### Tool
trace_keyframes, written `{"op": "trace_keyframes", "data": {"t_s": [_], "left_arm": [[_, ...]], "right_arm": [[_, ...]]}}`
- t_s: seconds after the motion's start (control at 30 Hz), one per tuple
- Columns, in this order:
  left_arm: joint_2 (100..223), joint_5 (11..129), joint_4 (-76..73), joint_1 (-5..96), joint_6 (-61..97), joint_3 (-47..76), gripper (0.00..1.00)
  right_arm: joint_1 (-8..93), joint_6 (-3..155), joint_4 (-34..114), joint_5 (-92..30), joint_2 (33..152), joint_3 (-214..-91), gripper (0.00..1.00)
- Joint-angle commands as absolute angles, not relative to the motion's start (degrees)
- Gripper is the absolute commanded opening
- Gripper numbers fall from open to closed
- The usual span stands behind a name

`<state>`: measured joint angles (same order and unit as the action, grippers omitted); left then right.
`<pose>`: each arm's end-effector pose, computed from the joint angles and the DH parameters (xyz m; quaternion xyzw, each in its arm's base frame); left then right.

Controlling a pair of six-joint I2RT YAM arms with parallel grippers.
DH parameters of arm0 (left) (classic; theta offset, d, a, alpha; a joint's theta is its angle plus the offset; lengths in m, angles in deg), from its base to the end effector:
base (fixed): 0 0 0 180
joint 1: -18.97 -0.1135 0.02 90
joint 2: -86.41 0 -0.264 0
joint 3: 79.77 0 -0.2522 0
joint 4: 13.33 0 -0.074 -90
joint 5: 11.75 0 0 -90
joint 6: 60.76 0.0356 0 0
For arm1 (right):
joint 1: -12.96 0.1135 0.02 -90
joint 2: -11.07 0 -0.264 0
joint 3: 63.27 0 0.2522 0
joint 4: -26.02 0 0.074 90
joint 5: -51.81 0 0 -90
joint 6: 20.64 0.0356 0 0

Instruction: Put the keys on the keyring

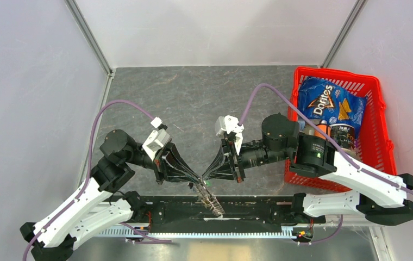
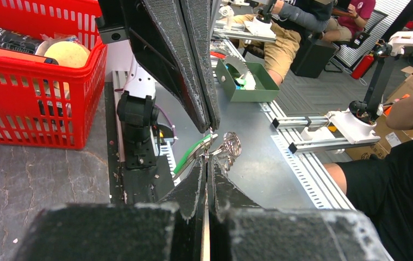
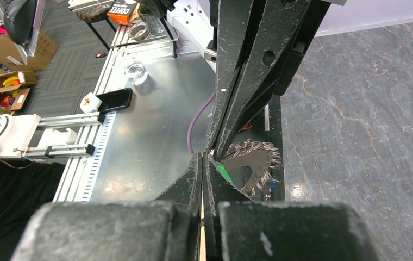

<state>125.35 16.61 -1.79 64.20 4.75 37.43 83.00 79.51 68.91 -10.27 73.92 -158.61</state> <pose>0.0722 -0.1173 0.4008 0.4895 0.4580 -0.6460 0.3652 0.0581 0.2087 0.4648 -0.5060 0.5690 0.5419 0.3558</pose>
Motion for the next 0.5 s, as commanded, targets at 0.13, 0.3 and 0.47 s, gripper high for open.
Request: {"op": "trace_keyframes", "data": {"t_s": [0.13,0.3,0.47], "left_arm": [[124.34,17.16,-3.79,64.23,6.53,36.10,0.02],[123.98,17.52,-3.79,64.21,6.66,36.19,0.02],[123.87,17.86,-3.86,64.14,6.66,36.11,0.02]], "right_arm": [[84.03,78.18,69.09,-12.43,74.62,-160.23,0.00],[84.57,78.03,69.09,-14.07,74.66,-158.66,0.00],[85.02,78.32,68.46,-14.74,74.06,-157.26,0.00]]}}
